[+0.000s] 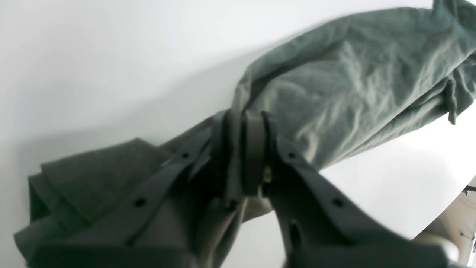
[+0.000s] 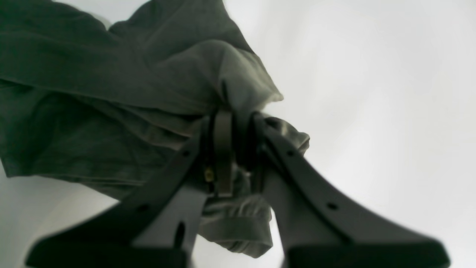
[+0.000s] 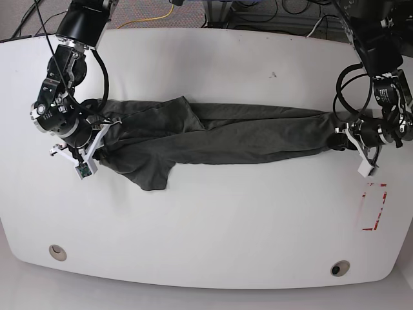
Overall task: Layout the t-shirt on the table in an organized manner, then fold the t-shirt properly
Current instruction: 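Hold the shirt with the right gripper and adjust the left gripper's grip, then lift the held shirt ends with both grippers, raising the shirt off the table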
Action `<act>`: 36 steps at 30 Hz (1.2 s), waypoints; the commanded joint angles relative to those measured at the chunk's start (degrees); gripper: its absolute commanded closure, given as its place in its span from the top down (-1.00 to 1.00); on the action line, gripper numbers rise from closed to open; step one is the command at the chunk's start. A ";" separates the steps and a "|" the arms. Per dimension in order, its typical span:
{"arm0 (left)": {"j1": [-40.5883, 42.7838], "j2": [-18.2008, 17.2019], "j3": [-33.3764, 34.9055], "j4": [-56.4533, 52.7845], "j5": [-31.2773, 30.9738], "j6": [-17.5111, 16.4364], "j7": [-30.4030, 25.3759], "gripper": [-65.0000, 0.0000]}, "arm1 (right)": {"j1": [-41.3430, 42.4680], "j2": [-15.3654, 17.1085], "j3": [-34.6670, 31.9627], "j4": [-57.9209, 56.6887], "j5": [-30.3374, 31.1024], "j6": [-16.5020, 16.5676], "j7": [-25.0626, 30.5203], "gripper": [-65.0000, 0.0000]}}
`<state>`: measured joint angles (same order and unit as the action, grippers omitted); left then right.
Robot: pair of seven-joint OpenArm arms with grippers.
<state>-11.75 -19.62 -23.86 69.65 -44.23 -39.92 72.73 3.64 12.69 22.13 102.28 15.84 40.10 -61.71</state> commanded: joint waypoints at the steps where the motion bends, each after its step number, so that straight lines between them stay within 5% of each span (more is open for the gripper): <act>1: -0.69 -0.91 -0.01 0.99 -1.18 -0.08 -0.77 -0.89 | 0.98 0.72 0.33 0.89 0.65 -0.10 1.27 -0.80; 36: 1.15 -2.14 -0.01 30.70 -1.35 -0.08 5.64 -0.98 | 1.33 0.72 0.60 4.23 0.65 -0.10 1.27 -0.80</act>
<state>-9.56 -20.58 -23.53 97.69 -44.66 -39.94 78.89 3.95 12.71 22.46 105.32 15.86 40.10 -61.69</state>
